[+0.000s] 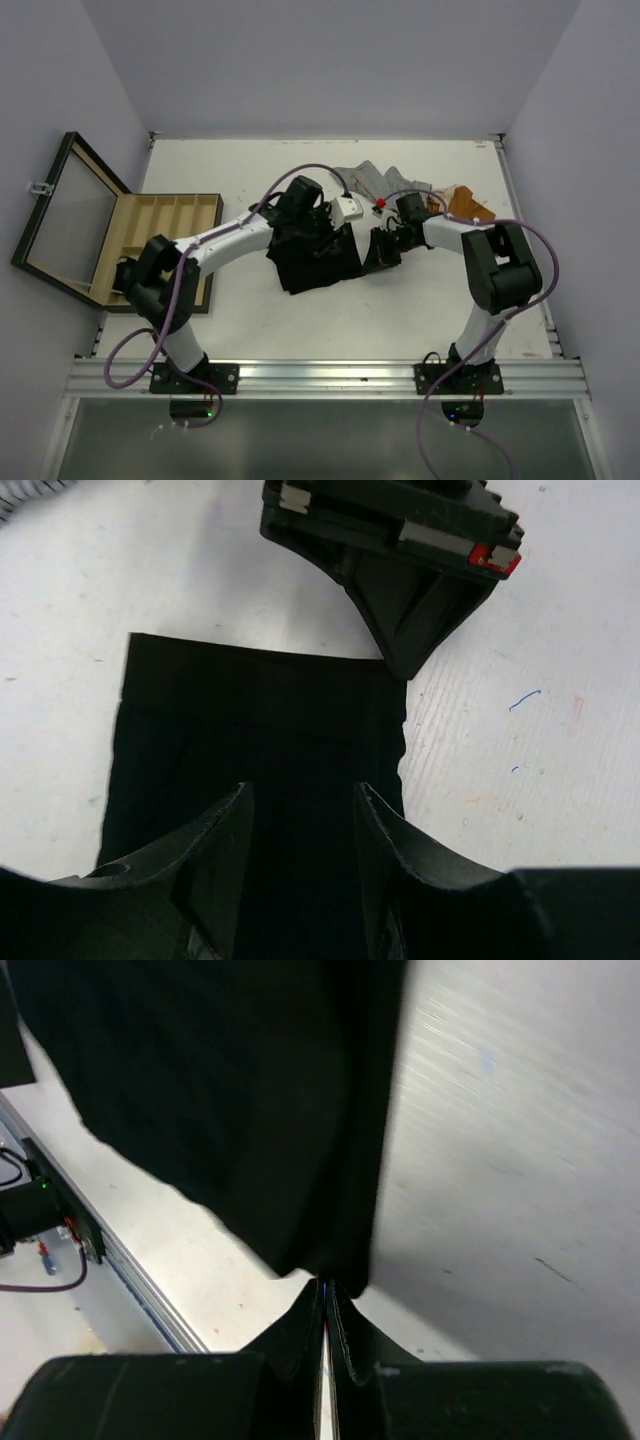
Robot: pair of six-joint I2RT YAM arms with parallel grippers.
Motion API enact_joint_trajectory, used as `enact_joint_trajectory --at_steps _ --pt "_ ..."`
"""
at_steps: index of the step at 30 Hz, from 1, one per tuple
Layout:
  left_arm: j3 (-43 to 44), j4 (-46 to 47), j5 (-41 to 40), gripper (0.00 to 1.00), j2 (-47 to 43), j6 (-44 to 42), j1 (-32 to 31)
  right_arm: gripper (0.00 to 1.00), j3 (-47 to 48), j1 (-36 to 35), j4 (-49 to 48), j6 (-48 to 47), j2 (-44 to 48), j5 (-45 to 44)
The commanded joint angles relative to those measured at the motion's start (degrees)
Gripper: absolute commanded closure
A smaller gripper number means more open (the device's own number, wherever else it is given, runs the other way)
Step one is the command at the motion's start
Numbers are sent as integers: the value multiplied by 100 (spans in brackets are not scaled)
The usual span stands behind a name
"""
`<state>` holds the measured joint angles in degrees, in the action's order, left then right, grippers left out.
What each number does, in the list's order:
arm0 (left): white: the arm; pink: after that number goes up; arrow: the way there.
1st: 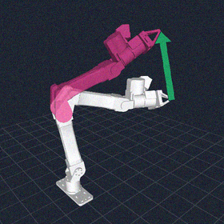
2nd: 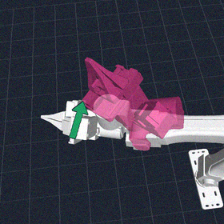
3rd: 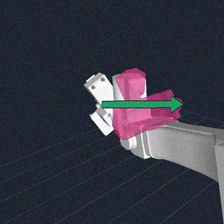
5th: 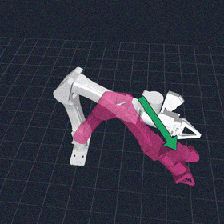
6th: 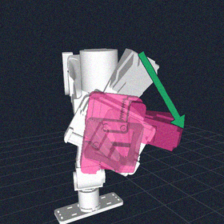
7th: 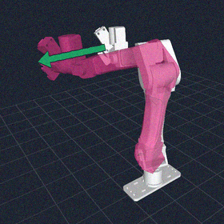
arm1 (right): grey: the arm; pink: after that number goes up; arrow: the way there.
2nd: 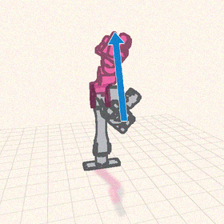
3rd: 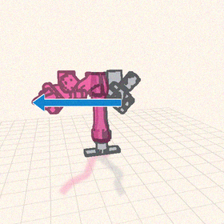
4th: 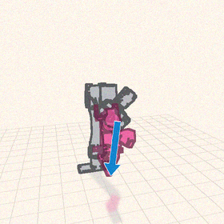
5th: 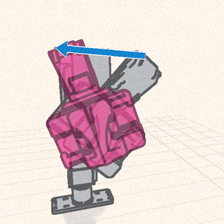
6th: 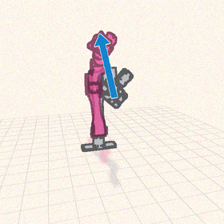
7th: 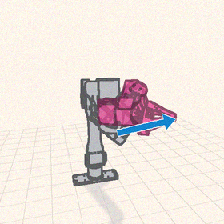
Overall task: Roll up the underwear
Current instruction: Fold the underwear
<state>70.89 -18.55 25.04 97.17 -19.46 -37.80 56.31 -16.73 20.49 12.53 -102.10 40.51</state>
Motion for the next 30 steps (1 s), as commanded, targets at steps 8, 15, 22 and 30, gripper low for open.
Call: enact_joint_trajectory --at_steps 8,15,22,30 --pt "355 387 -447 52 856 136 -491 94 -59 249 -660 592 -775 203" --pt "548 404 -438 53 1208 145 -649 94 -33 249 -696 680 -1101 238" --pt "715 246 -377 57 1472 83 -676 94 -7 267 -669 619 -1162 212" --pt "733 211 -456 75 1595 57 -720 94 -15 267 -669 583 -1242 220"
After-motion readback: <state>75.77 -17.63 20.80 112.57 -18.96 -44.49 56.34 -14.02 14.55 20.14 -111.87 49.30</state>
